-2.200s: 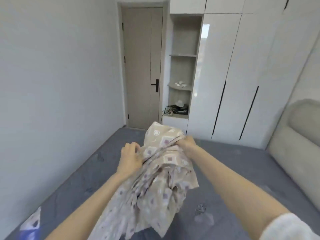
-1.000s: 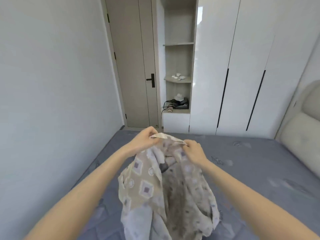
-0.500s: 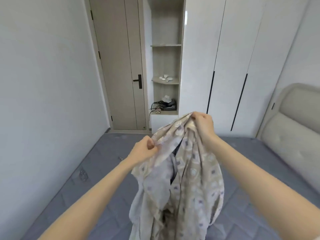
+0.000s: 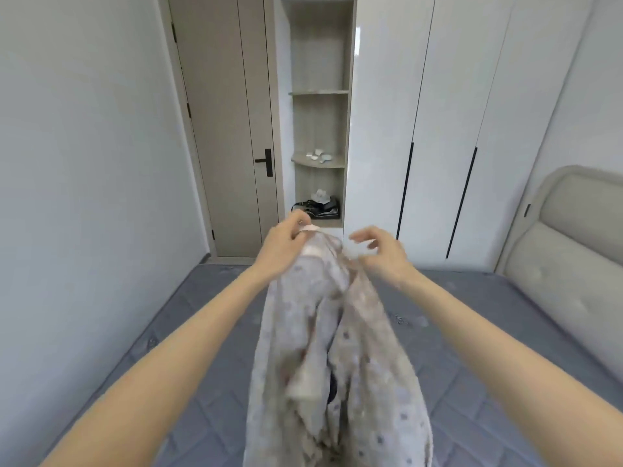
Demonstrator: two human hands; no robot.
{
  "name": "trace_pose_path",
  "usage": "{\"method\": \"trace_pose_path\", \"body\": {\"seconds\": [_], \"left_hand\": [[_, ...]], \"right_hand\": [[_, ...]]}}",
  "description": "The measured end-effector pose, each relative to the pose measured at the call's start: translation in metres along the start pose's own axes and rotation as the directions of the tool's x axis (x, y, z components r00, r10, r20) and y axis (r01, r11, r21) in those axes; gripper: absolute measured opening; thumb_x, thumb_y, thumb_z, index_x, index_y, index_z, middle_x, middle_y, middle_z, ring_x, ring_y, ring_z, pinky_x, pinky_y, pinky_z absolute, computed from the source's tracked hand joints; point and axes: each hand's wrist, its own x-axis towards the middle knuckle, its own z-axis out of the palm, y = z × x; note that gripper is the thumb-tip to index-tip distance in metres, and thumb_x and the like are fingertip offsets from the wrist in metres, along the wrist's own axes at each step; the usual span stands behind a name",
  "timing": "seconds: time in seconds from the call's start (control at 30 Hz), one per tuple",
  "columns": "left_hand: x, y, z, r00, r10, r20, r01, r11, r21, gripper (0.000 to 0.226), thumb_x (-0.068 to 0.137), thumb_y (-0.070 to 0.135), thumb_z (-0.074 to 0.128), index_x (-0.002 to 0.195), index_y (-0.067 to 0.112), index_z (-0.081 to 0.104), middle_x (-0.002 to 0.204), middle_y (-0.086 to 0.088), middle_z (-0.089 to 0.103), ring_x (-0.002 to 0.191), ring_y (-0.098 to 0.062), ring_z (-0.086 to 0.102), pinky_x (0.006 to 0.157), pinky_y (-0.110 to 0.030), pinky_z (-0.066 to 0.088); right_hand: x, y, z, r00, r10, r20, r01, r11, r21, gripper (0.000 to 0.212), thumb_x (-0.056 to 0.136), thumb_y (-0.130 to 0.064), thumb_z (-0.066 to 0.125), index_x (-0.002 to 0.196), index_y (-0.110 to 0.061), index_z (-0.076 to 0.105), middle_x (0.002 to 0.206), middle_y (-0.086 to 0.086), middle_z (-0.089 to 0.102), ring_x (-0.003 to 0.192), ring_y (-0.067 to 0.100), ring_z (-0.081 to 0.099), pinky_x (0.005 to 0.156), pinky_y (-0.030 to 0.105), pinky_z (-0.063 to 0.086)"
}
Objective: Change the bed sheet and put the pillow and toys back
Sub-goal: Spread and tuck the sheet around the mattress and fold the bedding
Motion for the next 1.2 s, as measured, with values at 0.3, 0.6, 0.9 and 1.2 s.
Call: {"method": "trace_pose_path", "body": {"seconds": [0.3, 0.6, 0.9, 1.2], "left_hand": [[0.011, 0.009, 0.005, 0.994, 0.070, 0.078, -0.077, 0.993, 0.085, 0.016, 0.087, 0.041, 0.062, 0.089, 0.030, 0.050, 0.054, 0.012, 0.042, 0.054, -0.011, 0.035, 0.055, -0.031, 0.027], [-0.043, -0.069, 0.013, 0.955, -0.234, 0.181, 0.136, 0.891, 0.434, 0.006, 0.089, 0.033, 0.057, 0.088, 0.029, 0.062, 0.100, 0.011, 0.065, 0.096, -0.015, 0.058, 0.076, -0.034, 0.048], [-0.030, -0.055, 0.024, 0.944, -0.320, 0.076, 0.325, 0.944, -0.061, 0.009, 0.093, 0.007, 0.041, 0.096, 0.014, 0.045, 0.088, 0.006, 0.052, 0.084, -0.019, 0.047, 0.069, -0.031, 0.036], [0.030, 0.035, -0.020, 0.996, 0.065, -0.067, -0.071, 0.993, -0.091, 0.013, 0.094, 0.024, 0.047, 0.088, 0.033, 0.054, 0.068, -0.004, 0.048, 0.047, -0.007, 0.032, 0.046, -0.020, 0.030]], "right_hand": [[0.008, 0.006, 0.022, 0.995, 0.098, 0.001, -0.098, 0.995, -0.012, 0.021, 0.082, 0.002, 0.040, 0.074, -0.006, 0.058, 0.072, 0.002, 0.057, 0.069, 0.016, 0.048, 0.059, 0.025, 0.035], [0.025, -0.040, -0.027, 0.933, 0.359, -0.002, -0.200, 0.525, 0.827, 0.040, 0.090, -0.014, 0.040, 0.056, -0.016, 0.062, 0.059, 0.001, 0.065, 0.061, 0.021, 0.064, 0.061, 0.024, 0.050], [0.013, -0.019, -0.014, 0.955, 0.293, -0.052, -0.272, 0.930, 0.247, 0.012, 0.088, -0.017, 0.054, 0.098, -0.016, 0.048, 0.087, 0.002, 0.053, 0.077, 0.018, 0.052, 0.067, 0.030, 0.043], [0.001, -0.010, 0.008, 0.982, 0.127, 0.136, -0.096, 0.971, -0.217, 0.031, 0.088, -0.016, 0.060, 0.063, -0.017, 0.041, 0.060, -0.005, 0.039, 0.058, 0.011, 0.039, 0.050, 0.026, 0.026]]}}
